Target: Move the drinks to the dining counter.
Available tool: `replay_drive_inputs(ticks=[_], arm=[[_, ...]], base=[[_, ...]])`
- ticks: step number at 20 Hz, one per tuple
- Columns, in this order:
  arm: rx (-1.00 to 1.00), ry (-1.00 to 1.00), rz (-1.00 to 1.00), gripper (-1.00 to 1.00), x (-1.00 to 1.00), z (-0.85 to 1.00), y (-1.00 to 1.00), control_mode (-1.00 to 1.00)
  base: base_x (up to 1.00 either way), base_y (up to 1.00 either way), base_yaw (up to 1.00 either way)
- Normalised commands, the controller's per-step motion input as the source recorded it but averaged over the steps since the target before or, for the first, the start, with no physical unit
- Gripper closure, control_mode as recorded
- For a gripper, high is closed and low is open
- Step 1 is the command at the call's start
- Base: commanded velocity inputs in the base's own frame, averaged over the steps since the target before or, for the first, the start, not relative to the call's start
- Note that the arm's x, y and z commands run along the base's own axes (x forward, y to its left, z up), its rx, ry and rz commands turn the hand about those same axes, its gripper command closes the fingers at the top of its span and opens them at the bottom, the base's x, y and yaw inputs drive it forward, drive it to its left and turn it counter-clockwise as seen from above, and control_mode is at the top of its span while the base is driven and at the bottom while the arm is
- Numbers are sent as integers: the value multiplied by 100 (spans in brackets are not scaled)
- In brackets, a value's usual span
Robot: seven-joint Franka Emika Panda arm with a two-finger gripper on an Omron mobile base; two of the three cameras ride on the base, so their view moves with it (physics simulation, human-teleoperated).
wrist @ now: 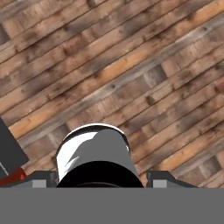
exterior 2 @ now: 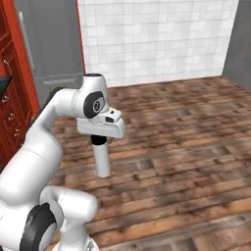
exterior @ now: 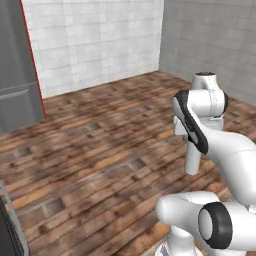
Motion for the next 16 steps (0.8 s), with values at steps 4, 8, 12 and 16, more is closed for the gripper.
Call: replay_drive_inputs(ticks=[4, 8, 12, 16], arm=[[0, 0, 0, 100, 0, 0, 0, 100], [0, 0, 0, 100, 0, 0, 0, 100], [0, 0, 0, 100, 0, 0, 0, 100], [0, 0, 0, 100, 0, 0, 0, 100]], base=[[23, -43, -81], [24, -51, -80], [32, -58, -75], [32, -61, -74]])
